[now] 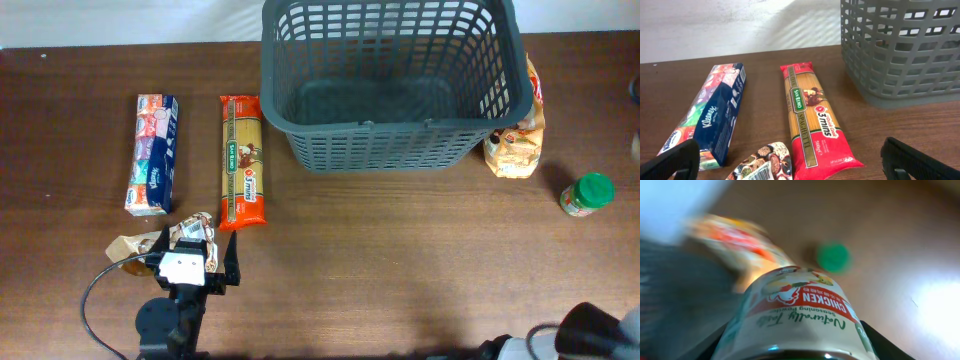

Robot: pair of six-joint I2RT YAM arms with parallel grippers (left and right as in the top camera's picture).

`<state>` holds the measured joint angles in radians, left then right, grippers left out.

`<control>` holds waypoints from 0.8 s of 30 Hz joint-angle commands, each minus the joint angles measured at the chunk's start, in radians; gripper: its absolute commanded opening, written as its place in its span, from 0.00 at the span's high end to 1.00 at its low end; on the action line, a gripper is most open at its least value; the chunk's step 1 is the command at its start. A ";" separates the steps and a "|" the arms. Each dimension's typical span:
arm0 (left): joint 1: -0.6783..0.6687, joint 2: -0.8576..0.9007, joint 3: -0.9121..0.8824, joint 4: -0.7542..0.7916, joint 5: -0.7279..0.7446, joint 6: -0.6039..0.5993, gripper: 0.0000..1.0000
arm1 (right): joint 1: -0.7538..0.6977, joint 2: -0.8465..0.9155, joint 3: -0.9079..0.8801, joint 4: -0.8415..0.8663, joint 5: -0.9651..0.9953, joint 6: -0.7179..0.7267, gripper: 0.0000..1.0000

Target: Pack container

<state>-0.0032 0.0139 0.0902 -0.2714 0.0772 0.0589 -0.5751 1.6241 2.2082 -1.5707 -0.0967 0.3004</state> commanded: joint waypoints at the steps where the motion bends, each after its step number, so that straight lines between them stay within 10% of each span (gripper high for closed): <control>1: 0.006 -0.009 -0.005 0.002 -0.003 -0.006 0.01 | 0.158 -0.031 0.205 0.021 -0.144 -0.023 0.96; 11: 0.006 -0.009 -0.005 0.002 -0.003 -0.006 0.01 | 0.643 0.037 0.288 0.253 -0.045 -0.004 0.96; 24: 0.006 -0.009 -0.005 0.002 -0.003 -0.006 0.01 | 0.766 0.363 0.289 0.331 0.094 -0.005 0.96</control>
<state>-0.0032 0.0135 0.0902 -0.2714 0.0772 0.0589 0.1844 1.9476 2.4870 -1.2415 -0.0612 0.2916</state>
